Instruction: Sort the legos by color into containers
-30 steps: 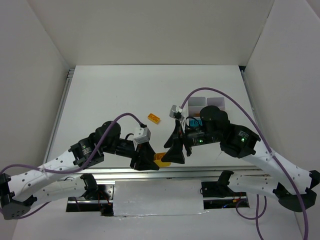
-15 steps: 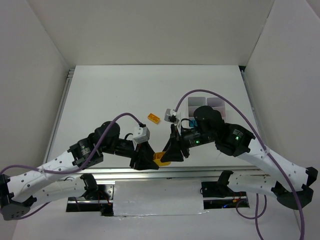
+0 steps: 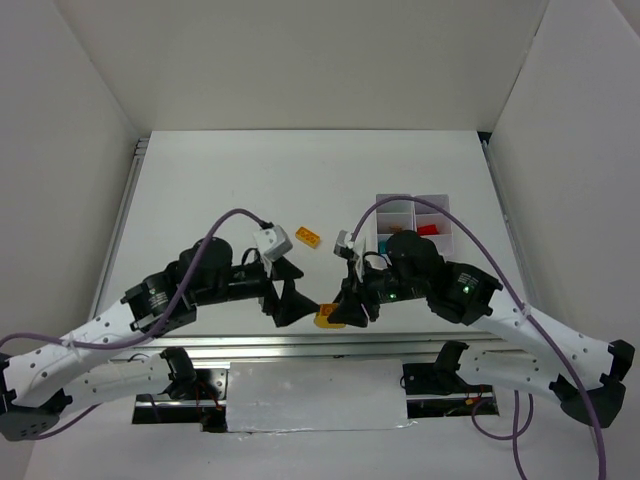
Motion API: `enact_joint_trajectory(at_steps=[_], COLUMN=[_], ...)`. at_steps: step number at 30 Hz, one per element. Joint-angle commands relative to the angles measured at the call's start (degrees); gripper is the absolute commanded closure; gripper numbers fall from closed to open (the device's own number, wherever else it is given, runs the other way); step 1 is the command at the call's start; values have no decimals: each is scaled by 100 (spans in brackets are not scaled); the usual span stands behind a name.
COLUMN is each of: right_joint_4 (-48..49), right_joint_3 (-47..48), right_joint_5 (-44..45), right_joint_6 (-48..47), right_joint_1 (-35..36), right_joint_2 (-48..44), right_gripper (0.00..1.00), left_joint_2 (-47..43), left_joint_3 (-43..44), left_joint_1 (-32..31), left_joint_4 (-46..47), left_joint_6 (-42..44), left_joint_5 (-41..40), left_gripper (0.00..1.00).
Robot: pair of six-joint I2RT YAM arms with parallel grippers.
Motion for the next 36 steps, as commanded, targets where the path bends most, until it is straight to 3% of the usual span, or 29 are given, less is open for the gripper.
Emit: enact_joint_trajectory(at_steps=[1,3,6,8,9,10,11,13,14,17,22,33,36], right_joint_4=[574,601,532,347,-193,-660,-1073,-2067,-2358,-3350,-4828,-4910,-4559], right_joint_3=[-238,-318,-257,-143,-64,111,148,52,8,-107,410,1000,1184], right_joint_5=[1719,3157,4496,5490,6000,7040,7451,8620,8824,9282,9590,9670,9687], right_joint_6=[122,544,1272,2374,2904,3510,4821,6154,7432,9264,11500,11786,11366], right_joint_1=[-29,-195,-485,-775,-924,-1326,-1478,-1550,-1576,-1742,-2164,-2937,-3026], right_joint_2=[-327,-345,-178,120,243,496,595,639,631,674,1506,2950,3056], right_gripper=[100,100,100,100,100,100,100,100,100,100,100,100,100], left_joint_2=[-186,-265,-353,-502,-590,-660,-835,-1003,-1151,-1285,-1074,-1127,-1109], left_joint_3=[534,797,1210,1352,1352,1273,1220,984,887,535,499,402,402], left_joint_1=[20,20,20,20,20,20,20,20,20,20,20,20,20], left_joint_4=[-549,-998,-2184,-2818,-2924,-2969,-2995,-2987,-2935,-2855,-3030,-2767,-2758], left_joint_6=[-412,-867,-1622,-1871,-1950,-1916,-1890,-1898,-1898,-1898,-1916,-1652,-1617], left_joint_5=[-1922,-3392,-5099,-5623,-5860,-5906,-5915,-5994,-5994,-5925,-5687,-5213,-5142], left_gripper=[1,0,1,1,1,1,0,0,0,0,2,3,3])
